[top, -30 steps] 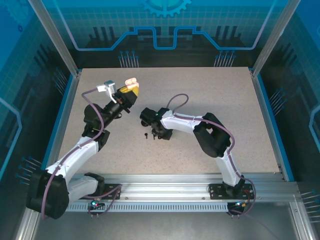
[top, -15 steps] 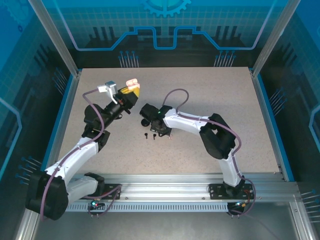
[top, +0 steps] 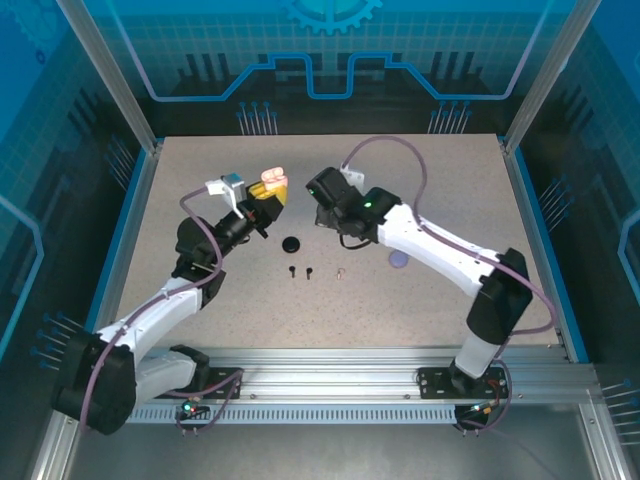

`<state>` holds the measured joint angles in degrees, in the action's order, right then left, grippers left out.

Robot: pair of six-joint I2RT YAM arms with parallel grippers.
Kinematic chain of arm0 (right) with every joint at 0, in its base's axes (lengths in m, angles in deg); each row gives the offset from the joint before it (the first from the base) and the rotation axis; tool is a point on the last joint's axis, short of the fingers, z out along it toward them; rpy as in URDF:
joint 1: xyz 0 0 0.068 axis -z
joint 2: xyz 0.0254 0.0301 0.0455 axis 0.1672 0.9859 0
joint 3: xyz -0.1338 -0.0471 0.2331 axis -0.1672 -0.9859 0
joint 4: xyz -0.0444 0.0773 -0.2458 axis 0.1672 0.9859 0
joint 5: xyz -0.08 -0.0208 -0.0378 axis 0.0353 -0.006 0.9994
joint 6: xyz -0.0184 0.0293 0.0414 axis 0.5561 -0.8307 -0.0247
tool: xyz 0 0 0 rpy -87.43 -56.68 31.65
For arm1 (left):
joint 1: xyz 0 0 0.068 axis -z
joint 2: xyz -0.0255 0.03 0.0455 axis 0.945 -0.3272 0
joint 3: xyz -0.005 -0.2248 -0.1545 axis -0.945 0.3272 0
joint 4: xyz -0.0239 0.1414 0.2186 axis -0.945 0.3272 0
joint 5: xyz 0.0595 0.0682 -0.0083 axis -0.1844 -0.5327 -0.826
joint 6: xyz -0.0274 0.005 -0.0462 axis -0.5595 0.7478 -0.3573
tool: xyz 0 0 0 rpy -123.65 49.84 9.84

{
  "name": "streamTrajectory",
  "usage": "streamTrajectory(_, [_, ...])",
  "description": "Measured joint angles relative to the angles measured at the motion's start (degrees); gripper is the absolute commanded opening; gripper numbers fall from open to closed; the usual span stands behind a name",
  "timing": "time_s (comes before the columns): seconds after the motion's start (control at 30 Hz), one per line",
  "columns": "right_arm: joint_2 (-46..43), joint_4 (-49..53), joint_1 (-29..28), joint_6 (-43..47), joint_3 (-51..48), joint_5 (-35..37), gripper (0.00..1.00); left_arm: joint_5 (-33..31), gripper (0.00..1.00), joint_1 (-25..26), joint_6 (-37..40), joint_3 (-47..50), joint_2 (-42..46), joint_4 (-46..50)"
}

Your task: Insert wireless bluetooth earbuds into charging case

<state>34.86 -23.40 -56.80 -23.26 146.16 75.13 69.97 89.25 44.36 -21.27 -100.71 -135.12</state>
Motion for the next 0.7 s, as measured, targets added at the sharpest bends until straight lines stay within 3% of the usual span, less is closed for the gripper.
streamTrajectory(0.33, [-12.11, -4.31, 1.49, 14.16, -0.02, 0.35, 0.08, 0.04, 0.0, 5.35, 7.72, 2.29, -5.07, -10.4])
streamTrajectory(0.7, [-19.76, -16.83, 1.55, 30.32, -5.88, -10.78, 0.08, -0.31, 0.0, 12.39, 20.22, 2.97, -8.39, -15.34])
